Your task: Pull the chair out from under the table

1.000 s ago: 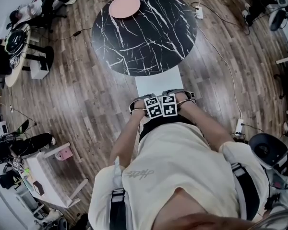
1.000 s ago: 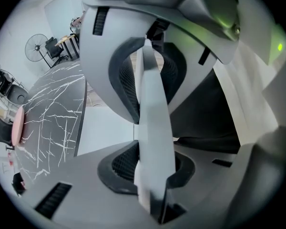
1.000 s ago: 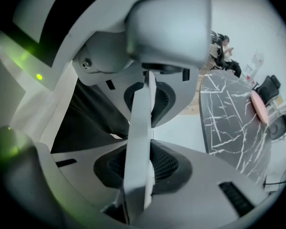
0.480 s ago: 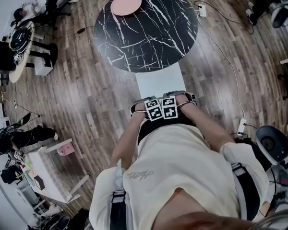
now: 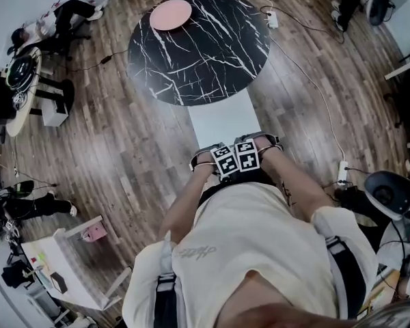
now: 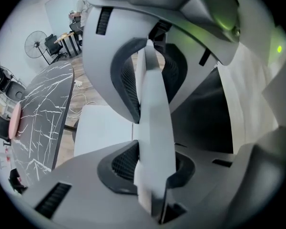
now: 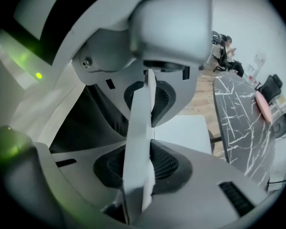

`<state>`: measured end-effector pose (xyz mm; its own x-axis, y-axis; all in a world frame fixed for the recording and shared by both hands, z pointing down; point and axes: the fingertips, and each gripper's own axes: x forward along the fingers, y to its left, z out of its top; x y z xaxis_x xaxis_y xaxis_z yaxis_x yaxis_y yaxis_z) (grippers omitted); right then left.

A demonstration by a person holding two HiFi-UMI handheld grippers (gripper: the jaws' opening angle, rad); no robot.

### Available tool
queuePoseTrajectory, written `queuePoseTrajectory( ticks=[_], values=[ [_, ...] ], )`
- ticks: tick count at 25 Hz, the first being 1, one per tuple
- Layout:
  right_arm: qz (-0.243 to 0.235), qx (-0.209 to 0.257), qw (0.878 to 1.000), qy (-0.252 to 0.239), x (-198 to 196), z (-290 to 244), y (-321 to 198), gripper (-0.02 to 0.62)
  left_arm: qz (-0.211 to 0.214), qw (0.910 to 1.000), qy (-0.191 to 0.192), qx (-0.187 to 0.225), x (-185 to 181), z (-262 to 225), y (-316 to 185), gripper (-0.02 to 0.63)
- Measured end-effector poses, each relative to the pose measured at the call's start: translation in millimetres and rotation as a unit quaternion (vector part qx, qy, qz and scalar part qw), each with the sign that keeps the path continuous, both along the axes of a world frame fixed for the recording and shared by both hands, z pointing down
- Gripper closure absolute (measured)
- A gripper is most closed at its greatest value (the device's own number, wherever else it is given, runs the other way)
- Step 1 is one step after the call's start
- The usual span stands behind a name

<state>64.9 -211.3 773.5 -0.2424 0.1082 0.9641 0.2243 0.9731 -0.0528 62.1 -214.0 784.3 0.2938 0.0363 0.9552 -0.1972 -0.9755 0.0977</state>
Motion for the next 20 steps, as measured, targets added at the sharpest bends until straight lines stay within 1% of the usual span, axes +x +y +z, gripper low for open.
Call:
queuePoseTrajectory(
  ticks=[2,9,14,17,20],
  values=[
    [0.007,-0.001,1.0,-0.001,-1,0,8,0.506,0.008,1.0,-0.001,0.002,-1,1,8,0.515],
    [0.054,0.005,0.999,-0.004,-2,-2,34,0.508,0.044,0.999,-0.001,0.004,-2,-2,33,0.515],
    [0.08,0.002,0.997,-0.011,-3,-1,56,0.508,0.072,0.9973,-0.009,0.0,-3,-1,55,0.515],
    [0.084,-0.001,0.996,-0.012,0,-3,70,0.509,0.077,0.997,-0.011,-0.005,-1,-3,69,0.515],
    [0.075,0.0,0.997,-0.011,2,-3,86,0.509,0.068,0.9976,-0.009,-0.01,2,-2,86,0.514]
  ],
)
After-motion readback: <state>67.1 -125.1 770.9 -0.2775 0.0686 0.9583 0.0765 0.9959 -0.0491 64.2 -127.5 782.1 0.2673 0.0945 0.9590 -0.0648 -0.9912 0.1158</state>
